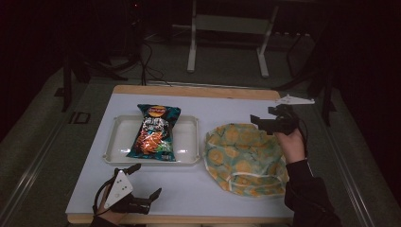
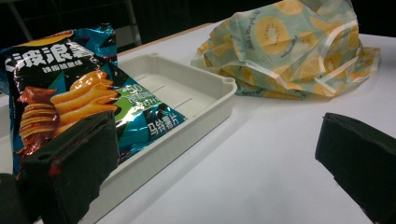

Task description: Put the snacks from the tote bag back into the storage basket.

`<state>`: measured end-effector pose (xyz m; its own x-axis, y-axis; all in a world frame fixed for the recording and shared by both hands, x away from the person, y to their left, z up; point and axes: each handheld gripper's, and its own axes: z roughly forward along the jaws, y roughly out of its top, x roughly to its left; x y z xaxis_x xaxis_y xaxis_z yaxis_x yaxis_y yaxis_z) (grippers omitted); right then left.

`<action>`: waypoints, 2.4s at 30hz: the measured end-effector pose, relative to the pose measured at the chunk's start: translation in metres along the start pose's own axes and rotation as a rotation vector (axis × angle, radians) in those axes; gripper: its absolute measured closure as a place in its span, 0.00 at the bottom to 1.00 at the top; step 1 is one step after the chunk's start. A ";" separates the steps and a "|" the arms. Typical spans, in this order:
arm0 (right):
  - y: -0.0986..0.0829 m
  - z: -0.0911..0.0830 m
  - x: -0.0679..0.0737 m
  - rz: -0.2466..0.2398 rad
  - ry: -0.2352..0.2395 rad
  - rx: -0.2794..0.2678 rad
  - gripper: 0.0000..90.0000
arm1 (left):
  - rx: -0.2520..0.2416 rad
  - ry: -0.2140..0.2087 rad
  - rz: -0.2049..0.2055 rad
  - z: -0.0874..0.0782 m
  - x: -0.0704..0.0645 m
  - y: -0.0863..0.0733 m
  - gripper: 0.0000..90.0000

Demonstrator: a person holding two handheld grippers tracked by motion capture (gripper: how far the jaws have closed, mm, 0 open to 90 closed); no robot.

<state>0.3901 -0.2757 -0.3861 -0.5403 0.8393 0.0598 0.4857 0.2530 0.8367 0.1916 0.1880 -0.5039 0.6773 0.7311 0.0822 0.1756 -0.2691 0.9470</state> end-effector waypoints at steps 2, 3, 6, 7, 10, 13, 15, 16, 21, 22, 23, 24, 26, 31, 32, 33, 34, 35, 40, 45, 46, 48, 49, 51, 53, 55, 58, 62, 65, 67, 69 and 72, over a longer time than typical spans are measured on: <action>-0.002 -0.002 -0.002 0.001 -0.006 0.002 0.16 | -0.001 0.000 -0.002 0.000 0.000 0.000 0.00; -0.005 -0.004 -0.005 -0.003 -0.026 0.006 0.16 | -0.001 0.000 -0.001 0.000 0.000 0.000 0.00; -0.016 -0.011 -0.010 -0.006 -0.044 0.006 0.16 | 0.001 -0.005 0.001 0.000 0.000 0.000 0.00; -0.019 -0.012 -0.012 -0.005 -0.046 0.002 0.16 | 0.001 -0.005 0.001 0.000 0.000 0.000 0.00; -0.028 -0.016 -0.018 0.004 -0.062 0.001 0.16 | 0.002 -0.008 0.002 0.000 0.000 0.000 0.00; -0.036 -0.023 -0.022 0.009 -0.079 -0.004 0.16 | 0.000 -0.007 0.000 0.000 0.000 0.000 0.00; -0.041 -0.029 -0.024 0.005 -0.087 -0.005 0.16 | 0.003 -0.007 -0.002 0.000 0.000 0.000 0.00; -0.043 -0.033 -0.025 0.007 -0.090 -0.012 0.16 | 0.003 -0.007 -0.002 0.001 0.000 0.000 0.00; -0.051 -0.048 -0.030 0.010 -0.107 -0.031 0.16 | 0.004 -0.007 0.001 0.001 -0.001 0.000 0.00; -0.055 -0.054 -0.033 0.009 -0.120 -0.033 0.16 | 0.004 -0.007 0.001 0.000 -0.001 0.000 0.00; -0.057 -0.056 -0.033 0.011 -0.125 -0.033 0.16 | 0.003 -0.007 0.002 0.000 -0.001 0.000 0.00; -0.060 -0.058 -0.034 0.012 -0.127 -0.033 0.16 | 0.003 -0.008 0.004 0.000 -0.001 0.000 0.00; -0.065 -0.062 -0.036 0.009 -0.133 -0.025 0.16 | 0.004 -0.008 0.005 0.000 -0.001 0.000 0.00; -0.083 -0.074 -0.039 0.033 -0.147 -0.042 0.16 | 0.006 -0.005 0.004 0.000 -0.001 0.000 0.00; -0.086 -0.075 -0.039 0.037 -0.147 -0.042 0.16 | 0.006 -0.007 0.004 0.000 -0.001 0.000 0.00; -0.090 -0.076 -0.039 0.038 -0.139 -0.041 0.16 | 0.008 -0.007 0.007 0.001 -0.001 0.000 0.00; -0.095 -0.077 -0.039 0.039 -0.135 -0.037 0.16 | 0.008 -0.008 0.007 0.001 -0.002 0.000 0.00; -0.099 -0.078 -0.039 0.040 -0.135 -0.033 0.16 | 0.007 -0.008 0.007 0.001 -0.002 0.000 0.00; -0.119 -0.081 -0.037 0.053 -0.113 -0.072 0.17 | 0.007 -0.007 0.005 0.000 -0.001 0.000 0.00; -0.136 -0.084 -0.031 0.041 -0.120 -0.131 0.17 | -0.003 -0.009 0.003 0.000 -0.002 0.000 0.00; -0.138 -0.083 -0.030 0.040 -0.118 -0.127 0.17 | -0.002 -0.009 0.002 0.000 -0.003 0.000 0.00; -0.141 -0.084 -0.028 0.037 -0.133 -0.135 0.17 | 0.002 -0.010 0.003 0.000 -0.002 0.000 0.00; -0.141 -0.084 -0.028 0.037 -0.133 -0.135 0.17 | 0.002 -0.010 0.003 0.000 -0.002 0.000 0.00; -0.144 -0.084 -0.024 0.033 -0.144 -0.151 0.17 | 0.007 -0.014 0.007 0.000 -0.003 0.000 0.00; -0.146 -0.084 -0.021 0.018 -0.154 -0.157 0.16 | 0.006 -0.017 0.009 -0.001 -0.003 0.000 0.00; -0.148 -0.082 -0.019 0.006 -0.151 -0.173 0.16 | 0.005 -0.019 0.006 -0.002 -0.004 0.000 0.00; -0.150 -0.079 -0.017 0.000 -0.143 -0.172 0.16 | 0.009 -0.023 0.012 -0.001 -0.004 0.000 0.00; -0.152 -0.077 -0.014 -0.011 -0.142 -0.180 0.16 | 0.011 -0.029 0.010 0.000 -0.005 0.000 0.00; -0.153 -0.075 -0.013 -0.019 -0.146 -0.184 0.16 | 0.010 -0.028 0.009 0.000 -0.005 0.000 0.00; -0.154 -0.075 -0.014 -0.017 -0.147 -0.181 0.16 | 0.010 -0.029 0.010 0.000 -0.005 0.000 0.00; -0.154 -0.075 -0.014 -0.016 -0.153 -0.182 0.16 | 0.010 -0.030 0.011 0.000 -0.005 0.000 0.00; -0.155 -0.075 -0.016 -0.009 -0.155 -0.178 0.16 | 0.013 -0.031 0.011 0.000 -0.005 0.000 0.00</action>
